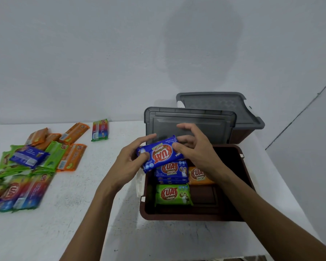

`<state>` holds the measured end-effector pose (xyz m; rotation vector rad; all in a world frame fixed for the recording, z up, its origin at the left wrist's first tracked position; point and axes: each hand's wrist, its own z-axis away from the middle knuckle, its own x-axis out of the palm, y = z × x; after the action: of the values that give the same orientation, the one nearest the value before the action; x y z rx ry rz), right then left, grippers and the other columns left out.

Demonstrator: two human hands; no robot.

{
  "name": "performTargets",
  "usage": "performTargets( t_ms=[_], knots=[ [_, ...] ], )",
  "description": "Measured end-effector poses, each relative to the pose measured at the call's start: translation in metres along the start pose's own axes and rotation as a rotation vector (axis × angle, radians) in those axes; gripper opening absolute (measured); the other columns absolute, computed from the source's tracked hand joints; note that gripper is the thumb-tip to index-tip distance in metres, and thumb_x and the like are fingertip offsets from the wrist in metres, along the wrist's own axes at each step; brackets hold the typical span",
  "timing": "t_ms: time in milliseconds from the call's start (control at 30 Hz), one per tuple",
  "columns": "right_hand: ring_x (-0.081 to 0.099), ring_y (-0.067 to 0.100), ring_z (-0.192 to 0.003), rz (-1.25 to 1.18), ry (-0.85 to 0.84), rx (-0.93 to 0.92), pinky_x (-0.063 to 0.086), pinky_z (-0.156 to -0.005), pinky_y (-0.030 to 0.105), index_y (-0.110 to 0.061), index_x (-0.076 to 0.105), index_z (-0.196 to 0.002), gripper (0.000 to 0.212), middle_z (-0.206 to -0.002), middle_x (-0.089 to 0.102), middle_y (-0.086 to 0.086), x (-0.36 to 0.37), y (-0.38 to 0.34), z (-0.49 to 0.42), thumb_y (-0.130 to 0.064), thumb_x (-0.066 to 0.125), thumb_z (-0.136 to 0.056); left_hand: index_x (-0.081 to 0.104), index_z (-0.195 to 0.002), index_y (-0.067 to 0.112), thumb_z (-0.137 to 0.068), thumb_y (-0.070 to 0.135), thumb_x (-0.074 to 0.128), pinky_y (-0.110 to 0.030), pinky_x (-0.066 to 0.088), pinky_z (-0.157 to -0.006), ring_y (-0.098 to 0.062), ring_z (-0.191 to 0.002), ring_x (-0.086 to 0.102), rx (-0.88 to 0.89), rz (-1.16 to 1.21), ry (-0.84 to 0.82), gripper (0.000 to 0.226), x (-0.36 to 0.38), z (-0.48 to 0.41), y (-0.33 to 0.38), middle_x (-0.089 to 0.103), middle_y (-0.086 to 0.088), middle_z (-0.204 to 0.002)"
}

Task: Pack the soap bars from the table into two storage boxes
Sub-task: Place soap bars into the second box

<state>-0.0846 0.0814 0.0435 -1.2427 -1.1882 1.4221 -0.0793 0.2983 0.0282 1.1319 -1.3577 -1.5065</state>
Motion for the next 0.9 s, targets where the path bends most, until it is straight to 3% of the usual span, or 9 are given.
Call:
performTargets(
  t_ms=[67, 200, 267, 367, 467, 533, 633, 733, 900],
  knots=[
    [0.072, 0.022, -0.095, -0.040, -0.049, 0.055, 0.061, -0.076, 0.043, -0.030, 0.044, -0.128, 0.048, -0.107, 0.069, 0.010, -0.004, -0.002, 0.003, -0.017, 0.068, -0.088, 0.046, -0.126, 0.046, -0.086, 0.027, 0.055, -0.022, 0.057, -0.062, 0.004, -0.105, 0.061, -0.023, 0.026, 0.015, 0.046, 0.003, -0.001, 0.002, 0.059, 0.014, -0.118],
    [0.068, 0.031, -0.103, -0.136, -0.149, 0.194, 0.058, -0.082, 0.049, -0.031, 0.044, -0.131, 0.062, -0.116, 0.062, 0.016, -0.013, 0.002, 0.004, -0.004, 0.071, -0.082, 0.046, -0.130, 0.040, -0.089, 0.019, 0.059, -0.024, 0.058, -0.065, -0.001, -0.106, 0.063, 0.019, 0.089, 0.114, 0.048, 0.008, -0.004, 0.001, 0.068, 0.011, -0.107],
    [0.066, 0.030, -0.107, -0.137, -0.223, 0.250, 0.056, -0.088, 0.051, -0.027, 0.046, -0.133, 0.067, -0.121, 0.061, 0.014, -0.014, 0.007, 0.004, 0.001, 0.073, -0.078, 0.048, -0.131, 0.035, -0.089, 0.016, 0.059, -0.027, 0.059, -0.068, -0.002, -0.111, 0.061, 0.033, 0.134, 0.109, 0.047, 0.010, -0.005, 0.001, 0.068, 0.012, -0.111],
    [0.067, 0.026, -0.107, -0.111, -0.287, 0.294, 0.053, -0.096, 0.049, -0.014, 0.054, -0.126, 0.050, -0.119, 0.066, 0.011, -0.011, 0.013, 0.007, -0.001, 0.071, -0.081, 0.051, -0.129, 0.031, -0.090, 0.013, 0.057, -0.028, 0.059, -0.071, -0.004, -0.116, 0.058, 0.059, 0.165, 0.049, 0.044, 0.014, -0.005, 0.002, 0.066, 0.011, -0.119],
    [0.069, 0.022, -0.101, -0.206, -0.214, 0.295, 0.057, -0.087, 0.041, -0.021, 0.059, -0.117, 0.038, -0.111, 0.068, 0.004, -0.011, 0.018, 0.011, -0.003, 0.067, -0.085, 0.054, -0.126, 0.026, -0.093, 0.011, 0.056, -0.023, 0.057, -0.072, -0.004, -0.114, 0.060, 0.102, 0.111, 0.076, 0.036, 0.016, -0.006, -0.002, 0.065, 0.009, -0.120],
    [0.070, 0.020, -0.097, -0.254, -0.114, 0.280, 0.059, -0.079, 0.036, -0.025, 0.059, -0.114, 0.036, -0.109, 0.067, 0.002, -0.012, 0.022, 0.013, -0.006, 0.068, -0.085, 0.056, -0.123, 0.029, -0.095, 0.014, 0.055, -0.017, 0.054, -0.074, -0.004, -0.113, 0.060, 0.131, -0.079, 0.144, 0.032, 0.013, -0.009, -0.011, 0.063, 0.014, -0.122],
    [0.071, 0.019, -0.091, -0.197, 0.000, 0.224, 0.059, -0.069, 0.031, -0.016, 0.058, -0.116, 0.034, -0.109, 0.069, 0.010, -0.016, 0.029, 0.012, -0.012, 0.070, -0.085, 0.057, -0.122, 0.034, -0.095, 0.020, 0.057, -0.010, 0.043, -0.081, -0.004, -0.110, 0.055, 0.173, -0.448, 0.232, 0.031, 0.006, -0.012, -0.029, 0.058, 0.011, -0.126],
    [0.072, 0.015, -0.085, -0.155, 0.059, 0.191, 0.057, -0.064, 0.026, -0.012, 0.055, -0.115, 0.035, -0.105, 0.069, 0.008, -0.016, 0.032, 0.013, -0.012, 0.071, -0.084, 0.059, -0.123, 0.028, -0.093, 0.021, 0.059, -0.016, 0.042, -0.086, -0.004, -0.108, 0.051, 0.155, -0.594, 0.227, 0.031, 0.004, -0.011, -0.041, 0.058, 0.007, -0.127],
    [0.068, 0.026, -0.101, -0.158, 0.117, 0.133, 0.062, -0.069, 0.040, -0.032, 0.041, -0.119, 0.058, -0.124, 0.052, 0.006, -0.011, 0.040, 0.012, 0.000, 0.072, -0.082, 0.061, -0.123, 0.025, -0.093, 0.024, 0.059, -0.015, 0.040, -0.084, -0.003, -0.103, 0.052, 0.144, -0.650, 0.202, 0.030, 0.002, -0.008, -0.049, 0.058, 0.003, -0.129]
  ],
)
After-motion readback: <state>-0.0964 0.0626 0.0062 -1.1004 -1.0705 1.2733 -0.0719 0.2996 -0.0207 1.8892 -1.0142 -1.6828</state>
